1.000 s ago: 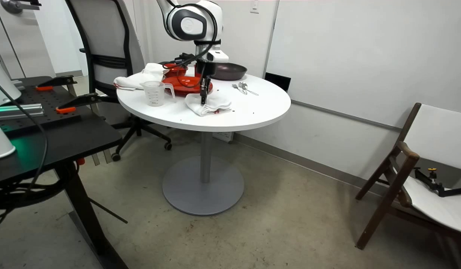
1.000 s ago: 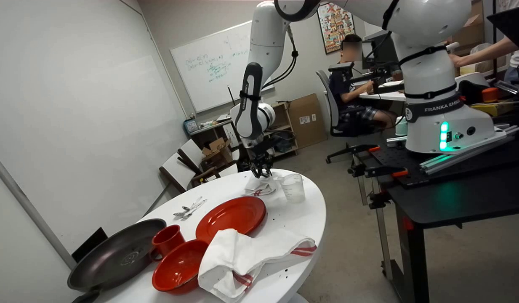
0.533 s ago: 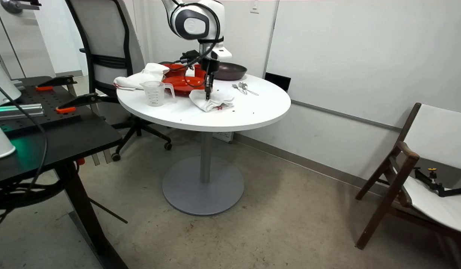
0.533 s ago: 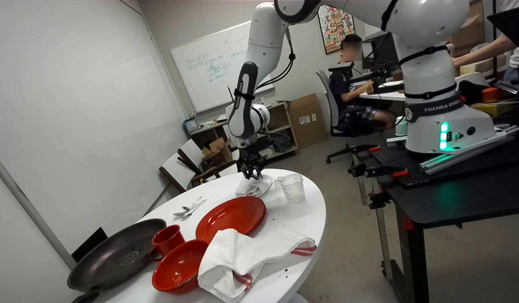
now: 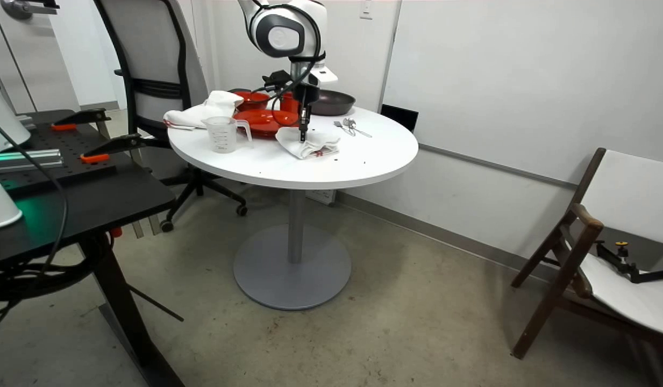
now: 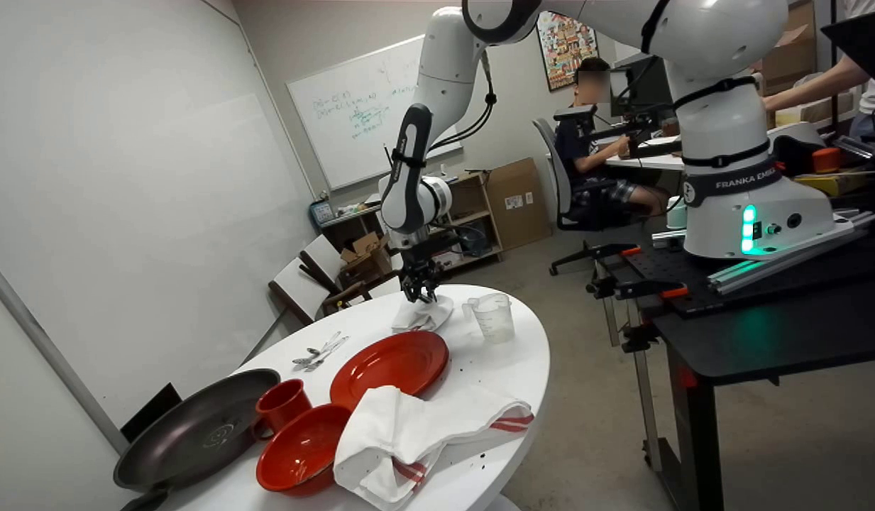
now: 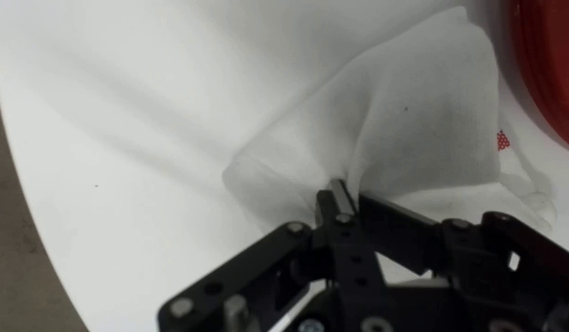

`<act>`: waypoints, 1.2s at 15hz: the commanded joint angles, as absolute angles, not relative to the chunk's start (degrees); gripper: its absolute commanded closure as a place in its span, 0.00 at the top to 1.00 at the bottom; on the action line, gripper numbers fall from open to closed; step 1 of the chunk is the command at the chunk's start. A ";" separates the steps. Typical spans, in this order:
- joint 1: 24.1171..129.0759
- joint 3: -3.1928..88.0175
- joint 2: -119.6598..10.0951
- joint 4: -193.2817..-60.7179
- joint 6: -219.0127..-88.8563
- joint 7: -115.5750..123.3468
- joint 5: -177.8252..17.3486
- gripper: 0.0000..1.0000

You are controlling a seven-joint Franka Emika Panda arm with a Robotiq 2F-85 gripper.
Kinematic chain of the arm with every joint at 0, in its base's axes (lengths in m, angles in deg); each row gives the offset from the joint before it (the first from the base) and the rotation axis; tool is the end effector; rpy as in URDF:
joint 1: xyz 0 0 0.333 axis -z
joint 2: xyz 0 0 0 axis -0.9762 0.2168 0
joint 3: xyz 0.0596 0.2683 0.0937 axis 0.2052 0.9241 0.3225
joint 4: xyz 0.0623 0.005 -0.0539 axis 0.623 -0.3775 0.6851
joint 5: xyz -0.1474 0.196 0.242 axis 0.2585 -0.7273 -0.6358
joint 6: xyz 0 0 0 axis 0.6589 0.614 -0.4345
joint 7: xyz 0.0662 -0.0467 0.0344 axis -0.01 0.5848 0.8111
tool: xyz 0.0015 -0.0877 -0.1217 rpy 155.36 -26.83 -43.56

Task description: Use the towel on the right to wipe the countertop

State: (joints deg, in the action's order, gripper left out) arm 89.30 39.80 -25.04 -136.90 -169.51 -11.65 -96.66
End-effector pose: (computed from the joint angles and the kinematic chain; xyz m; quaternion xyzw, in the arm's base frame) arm 0.5742 -0.1903 0.0878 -0.9131 0.4068 -0.0193 0.0196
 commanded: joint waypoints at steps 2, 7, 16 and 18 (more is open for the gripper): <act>90.46 39.96 -23.68 -134.46 -169.82 -9.39 -98.03 0.01; 91.11 39.58 -23.62 -133.54 -169.69 -9.62 -98.01 0.01; 91.40 39.69 -23.70 -133.78 -169.45 -9.40 -97.94 0.01; 91.23 39.34 -23.77 -133.95 -169.32 -9.71 -97.76 0.01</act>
State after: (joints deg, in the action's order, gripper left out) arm 91.05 39.49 -24.22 -134.65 -169.51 -11.37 -96.66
